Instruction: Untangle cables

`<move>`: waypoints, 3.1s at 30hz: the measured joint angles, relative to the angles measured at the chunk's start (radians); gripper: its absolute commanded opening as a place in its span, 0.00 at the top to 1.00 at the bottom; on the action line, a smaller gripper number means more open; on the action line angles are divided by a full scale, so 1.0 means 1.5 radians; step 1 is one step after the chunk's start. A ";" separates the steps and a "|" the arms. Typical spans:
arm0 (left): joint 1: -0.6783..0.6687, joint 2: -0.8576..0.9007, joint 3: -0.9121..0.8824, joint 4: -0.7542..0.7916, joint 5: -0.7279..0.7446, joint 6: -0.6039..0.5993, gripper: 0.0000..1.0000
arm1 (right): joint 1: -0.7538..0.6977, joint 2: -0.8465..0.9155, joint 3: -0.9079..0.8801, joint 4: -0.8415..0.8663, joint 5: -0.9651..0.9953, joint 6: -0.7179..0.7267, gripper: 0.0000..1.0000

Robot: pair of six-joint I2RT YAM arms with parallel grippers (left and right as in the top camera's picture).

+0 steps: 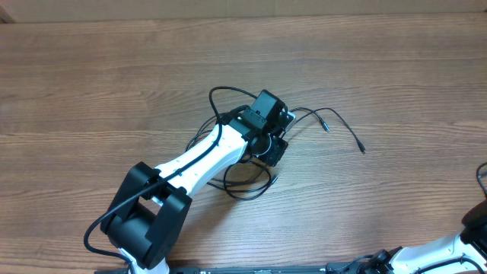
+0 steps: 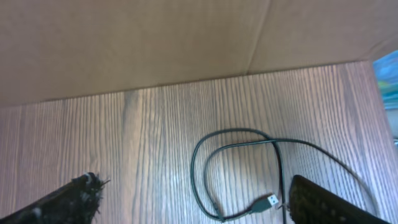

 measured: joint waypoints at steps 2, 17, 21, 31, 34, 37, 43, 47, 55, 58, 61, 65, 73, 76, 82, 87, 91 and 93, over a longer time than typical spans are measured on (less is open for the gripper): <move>0.000 0.000 0.000 0.000 0.000 0.000 0.96 | 0.000 0.000 -0.001 0.003 -0.012 0.001 0.00; 0.000 0.000 0.000 0.000 0.008 0.000 0.95 | 0.000 0.000 -0.001 -0.002 -0.242 -0.109 0.00; 0.000 0.000 0.000 0.000 0.009 0.000 0.96 | 0.003 0.000 -0.001 -0.018 -0.341 -0.177 0.00; 0.000 0.000 0.000 -0.003 0.014 0.004 0.55 | 0.091 0.000 -0.001 -0.098 -0.435 -0.278 0.00; 0.000 0.000 0.000 -0.004 0.015 0.006 0.00 | 0.134 0.000 -0.001 -0.113 -0.441 -0.286 0.00; 0.000 0.000 0.000 -0.005 0.015 0.006 0.00 | 0.180 0.000 -0.001 -0.126 -0.442 -0.297 0.00; 0.000 0.000 0.000 -0.017 0.014 0.005 0.00 | 0.265 0.000 -0.001 -0.155 -0.437 -0.304 0.00; 0.005 -0.017 -0.001 -0.030 -0.012 0.005 0.00 | 0.313 0.000 -0.001 -0.174 -0.423 -0.306 0.00; 0.053 -0.142 -0.003 -0.094 -0.112 0.005 0.00 | 0.385 0.000 -0.001 -0.211 -0.417 -0.310 0.00; 0.082 -0.173 -0.003 -0.132 -0.132 -0.006 0.00 | 0.415 0.000 -0.001 -0.218 -0.416 -0.310 0.00; 0.110 -0.196 -0.003 -0.164 -0.143 -0.021 0.00 | 0.443 0.000 -0.001 -0.223 -0.415 -0.310 0.00; 0.129 -0.242 -0.003 -0.192 -0.156 -0.031 0.00 | 0.492 0.000 -0.001 -0.229 -0.414 -0.312 0.00; 0.131 -0.361 -0.003 -0.288 -0.241 -0.057 0.00 | 0.596 0.000 -0.001 -0.245 -0.414 -0.321 0.00; 0.131 -0.372 -0.003 -0.330 -0.283 -0.085 0.00 | 0.635 0.000 -0.001 -0.252 -0.414 -0.334 0.00; 0.166 -0.372 -0.003 -0.363 -0.326 -0.152 0.01 | 0.719 0.000 -0.001 -0.260 -0.397 -0.355 0.00; 0.210 -0.372 -0.003 -0.364 -0.332 -0.174 0.00 | 0.780 0.000 -0.001 -0.263 -0.382 -0.362 0.00; 0.253 -0.372 -0.003 -0.364 -0.333 -0.183 0.00 | 0.811 0.000 -0.001 -0.263 -0.378 -0.365 0.00; 0.279 -0.372 -0.003 -0.364 -0.335 -0.183 0.01 | 0.823 0.000 -0.001 -0.263 -0.375 -0.367 0.00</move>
